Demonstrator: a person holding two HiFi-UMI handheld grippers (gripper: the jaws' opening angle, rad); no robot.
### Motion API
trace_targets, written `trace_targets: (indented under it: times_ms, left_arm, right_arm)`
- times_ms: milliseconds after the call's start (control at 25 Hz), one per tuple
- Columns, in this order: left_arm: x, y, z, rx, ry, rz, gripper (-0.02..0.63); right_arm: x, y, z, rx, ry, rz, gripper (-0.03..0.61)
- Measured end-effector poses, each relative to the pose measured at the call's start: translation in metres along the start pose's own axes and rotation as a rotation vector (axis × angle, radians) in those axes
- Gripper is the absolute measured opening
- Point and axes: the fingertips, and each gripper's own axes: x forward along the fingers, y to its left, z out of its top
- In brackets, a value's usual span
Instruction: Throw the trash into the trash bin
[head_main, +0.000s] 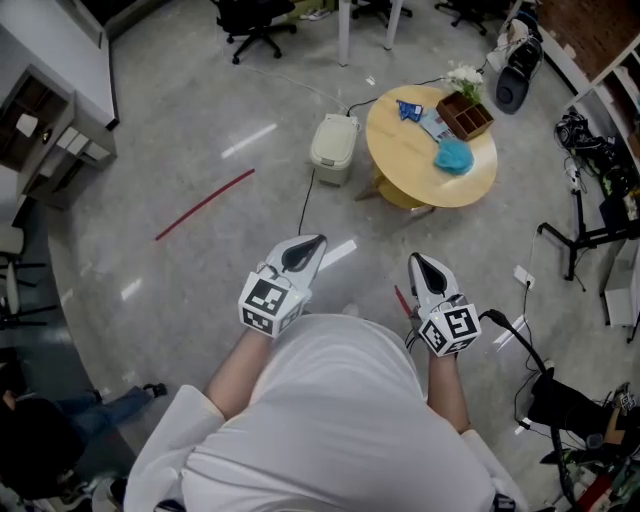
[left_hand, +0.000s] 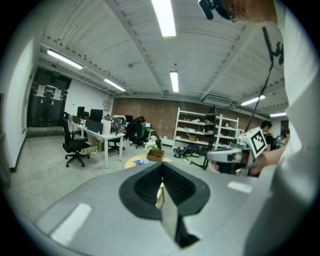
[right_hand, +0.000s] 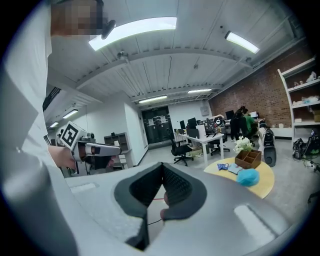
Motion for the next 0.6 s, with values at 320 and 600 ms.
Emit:
trace_targets:
  times_ms: [320, 600]
  left_arm:
    - [0.019, -0.005, -0.005, -0.025, 0.015, 0.073, 0.003]
    - [0.031, -0.007, -0.014, -0.055, 0.033, 0.116, 0.003]
  right_arm:
    - [-0.012, -0.035, -0.007, -0.010, 0.035, 0.025, 0.000]
    - [-0.017, -0.049, -0.012, -0.031, 0.056, 0.067, 0.000]
